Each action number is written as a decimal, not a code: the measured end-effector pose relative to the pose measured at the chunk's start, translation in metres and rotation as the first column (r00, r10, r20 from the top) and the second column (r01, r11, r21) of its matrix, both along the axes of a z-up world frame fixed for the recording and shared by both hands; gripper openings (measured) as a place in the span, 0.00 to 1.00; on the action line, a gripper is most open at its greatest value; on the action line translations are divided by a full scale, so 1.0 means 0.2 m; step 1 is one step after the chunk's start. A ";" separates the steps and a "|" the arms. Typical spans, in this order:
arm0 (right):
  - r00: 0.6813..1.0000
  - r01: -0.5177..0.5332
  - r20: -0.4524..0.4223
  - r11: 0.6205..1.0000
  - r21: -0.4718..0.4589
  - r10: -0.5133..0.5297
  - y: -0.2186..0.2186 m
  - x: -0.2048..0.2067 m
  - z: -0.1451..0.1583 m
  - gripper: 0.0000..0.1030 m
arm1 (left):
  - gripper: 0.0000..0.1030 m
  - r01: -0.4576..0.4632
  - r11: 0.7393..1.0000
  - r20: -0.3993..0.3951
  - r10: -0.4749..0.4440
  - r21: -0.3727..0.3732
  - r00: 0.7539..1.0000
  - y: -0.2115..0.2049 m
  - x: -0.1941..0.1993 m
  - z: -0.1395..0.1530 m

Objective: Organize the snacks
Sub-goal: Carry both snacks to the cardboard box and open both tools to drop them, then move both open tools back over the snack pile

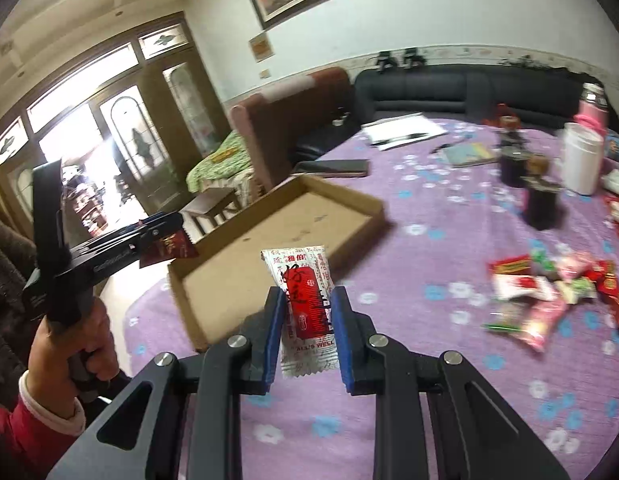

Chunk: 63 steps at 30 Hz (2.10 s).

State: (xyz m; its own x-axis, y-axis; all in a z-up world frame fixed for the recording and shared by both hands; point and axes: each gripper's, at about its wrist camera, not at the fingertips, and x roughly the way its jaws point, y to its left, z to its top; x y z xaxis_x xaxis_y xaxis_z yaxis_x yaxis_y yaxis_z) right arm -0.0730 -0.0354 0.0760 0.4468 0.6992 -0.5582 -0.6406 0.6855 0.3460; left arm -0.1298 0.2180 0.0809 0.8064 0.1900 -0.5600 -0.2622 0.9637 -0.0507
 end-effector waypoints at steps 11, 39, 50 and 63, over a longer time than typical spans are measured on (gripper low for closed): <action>0.992 -0.121 -0.030 0.992 -0.046 0.120 0.54 -0.03 -0.10 0.23 | 0.31 -0.067 0.998 -0.045 0.066 -0.020 0.997 0.26 -0.01 -0.12; 0.997 -0.065 -0.041 0.992 -0.107 0.061 0.60 0.02 -0.21 0.60 | 0.93 -0.126 0.992 -0.098 0.126 0.007 0.987 0.28 0.04 -0.17; 0.985 0.173 0.017 0.981 -0.089 -0.173 -0.06 -0.03 -0.09 0.94 | 0.99 -0.025 0.997 -0.074 0.030 0.067 0.997 -0.08 0.07 -0.05; 0.917 0.395 -0.006 0.909 -0.135 -0.400 -0.75 -0.03 -0.21 0.93 | 0.99 0.226 0.972 -0.151 -0.214 0.069 0.965 -0.73 0.23 -0.12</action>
